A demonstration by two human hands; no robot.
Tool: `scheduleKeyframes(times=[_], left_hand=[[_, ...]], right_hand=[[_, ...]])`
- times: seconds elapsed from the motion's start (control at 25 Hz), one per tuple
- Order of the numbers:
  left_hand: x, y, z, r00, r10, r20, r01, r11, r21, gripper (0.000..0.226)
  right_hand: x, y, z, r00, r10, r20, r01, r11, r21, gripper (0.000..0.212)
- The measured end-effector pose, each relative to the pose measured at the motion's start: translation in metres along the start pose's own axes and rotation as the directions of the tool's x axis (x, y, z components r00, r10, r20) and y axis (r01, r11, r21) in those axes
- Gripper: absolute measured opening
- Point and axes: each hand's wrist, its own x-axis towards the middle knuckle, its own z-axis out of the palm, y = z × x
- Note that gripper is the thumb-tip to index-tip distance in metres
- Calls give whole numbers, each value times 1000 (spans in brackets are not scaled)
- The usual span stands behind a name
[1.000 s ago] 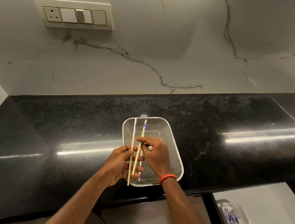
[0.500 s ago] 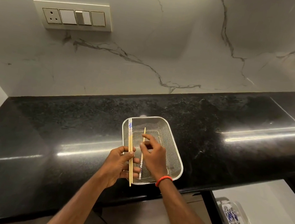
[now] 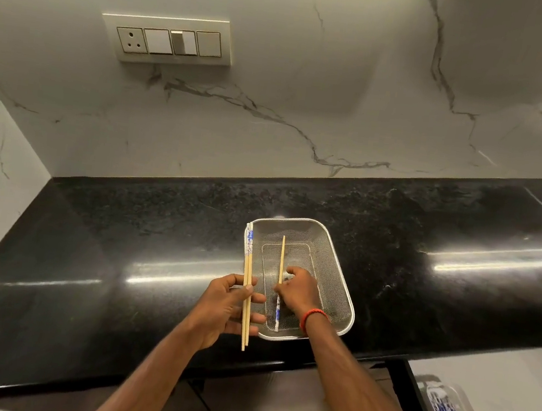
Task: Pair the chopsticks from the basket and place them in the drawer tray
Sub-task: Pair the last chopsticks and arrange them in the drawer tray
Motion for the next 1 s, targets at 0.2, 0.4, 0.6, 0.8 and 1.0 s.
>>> scheduleKeyframes(times=[0.2, 0.4, 0.6, 0.8, 1.0], left_hand=[[0, -1, 2, 1000, -10, 24, 10, 1000, -11, 24], [3, 1, 18, 997, -21, 81, 24, 999, -37, 23], [7, 2, 40, 991, -17, 131, 14, 1000, 22, 21], [10, -2, 58, 983, -40, 178, 30, 998, 60, 20], [13, -11, 80, 974, -45, 221, 21, 994, 110, 19]], right_hand=[[-19, -12, -25, 1000, 10, -12, -3, 871, 491, 23], [-44, -25, -49, 986, -150, -69, 162, 796, 583, 23], [-60, -22, -53, 973, -227, -49, 221, 838, 499, 15], [-70, -11, -62, 977, -165, -134, 209, 855, 475, 15], [-77, 0, -75, 986, -60, -153, 143, 777, 614, 35]])
